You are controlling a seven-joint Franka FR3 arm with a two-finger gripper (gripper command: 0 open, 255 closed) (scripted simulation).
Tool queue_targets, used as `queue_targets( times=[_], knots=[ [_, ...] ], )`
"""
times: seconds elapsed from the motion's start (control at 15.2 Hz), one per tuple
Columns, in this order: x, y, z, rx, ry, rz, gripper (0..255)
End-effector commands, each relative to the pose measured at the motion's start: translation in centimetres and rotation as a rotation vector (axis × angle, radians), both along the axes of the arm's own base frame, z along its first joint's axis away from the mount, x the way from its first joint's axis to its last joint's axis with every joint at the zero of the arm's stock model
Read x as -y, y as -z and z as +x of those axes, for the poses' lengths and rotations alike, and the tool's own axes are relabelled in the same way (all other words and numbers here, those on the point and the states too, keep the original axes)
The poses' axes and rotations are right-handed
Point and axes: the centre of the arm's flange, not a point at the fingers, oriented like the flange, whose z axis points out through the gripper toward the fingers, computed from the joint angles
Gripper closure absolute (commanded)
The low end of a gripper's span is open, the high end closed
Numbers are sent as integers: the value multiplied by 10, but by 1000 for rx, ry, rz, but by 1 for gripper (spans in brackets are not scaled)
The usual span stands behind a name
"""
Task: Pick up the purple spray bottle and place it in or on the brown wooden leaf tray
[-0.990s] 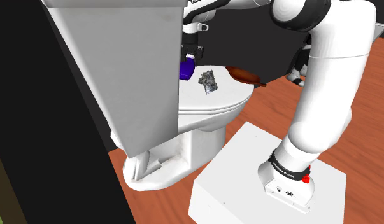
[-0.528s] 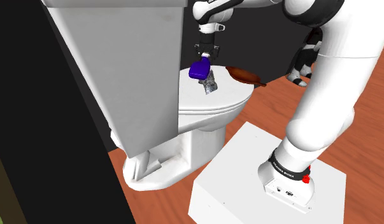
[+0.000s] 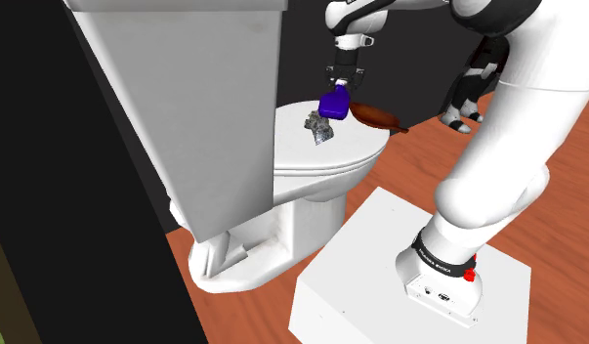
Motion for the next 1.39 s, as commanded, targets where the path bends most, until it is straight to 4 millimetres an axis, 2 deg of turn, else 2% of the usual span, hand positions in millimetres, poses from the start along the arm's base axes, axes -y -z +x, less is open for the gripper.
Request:
queue_targets(
  times=[0.0,0.86,1.32],
  knots=[
    [23,3,-14,0,-1,0,255],
    [167,2,-111,0,-1,0,255],
    [167,39,-111,0,-1,0,255]
  ],
)
